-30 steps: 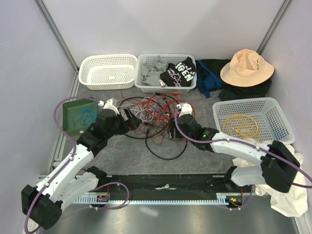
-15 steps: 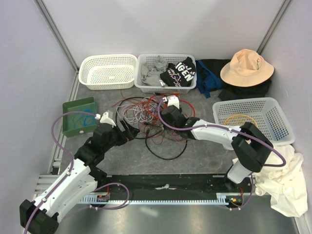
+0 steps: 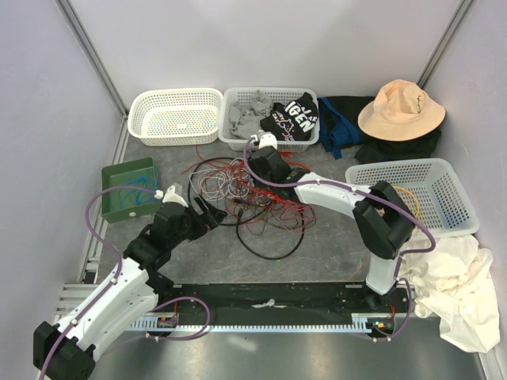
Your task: Untangle the cables
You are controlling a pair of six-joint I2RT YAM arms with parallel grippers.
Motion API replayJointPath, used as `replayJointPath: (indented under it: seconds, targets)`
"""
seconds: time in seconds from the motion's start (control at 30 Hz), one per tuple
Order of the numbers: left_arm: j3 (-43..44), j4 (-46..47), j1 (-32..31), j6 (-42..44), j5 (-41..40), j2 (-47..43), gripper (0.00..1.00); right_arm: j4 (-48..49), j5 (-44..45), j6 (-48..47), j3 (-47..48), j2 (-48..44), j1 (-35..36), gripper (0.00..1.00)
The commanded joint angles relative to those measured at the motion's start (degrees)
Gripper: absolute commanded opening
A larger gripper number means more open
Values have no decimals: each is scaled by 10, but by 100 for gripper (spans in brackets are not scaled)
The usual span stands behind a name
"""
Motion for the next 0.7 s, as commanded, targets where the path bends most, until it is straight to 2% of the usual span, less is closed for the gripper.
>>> replayJointPath:
  seconds: [0.0, 0.17, 0.33, 0.53, 0.67]
  targets:
    - [-6, 27, -2, -31, 7, -6, 98, 12, -45, -23, 74, 56, 3, 55]
    - [-8, 6, -1, -54, -17, -26, 100, -9, -79, -30, 157, 133, 2, 54]
    - [28, -60, -1, -79, -115, -65, 100, -15, -99, -23, 176, 168, 3, 51]
    - [142, -88, -1, -9, -181, -48, 100, -14, -99, -33, 179, 192, 0, 51]
    - [216, -103, -1, 38, -194, -20, 100, -23, -104, -34, 189, 216, -4, 43]
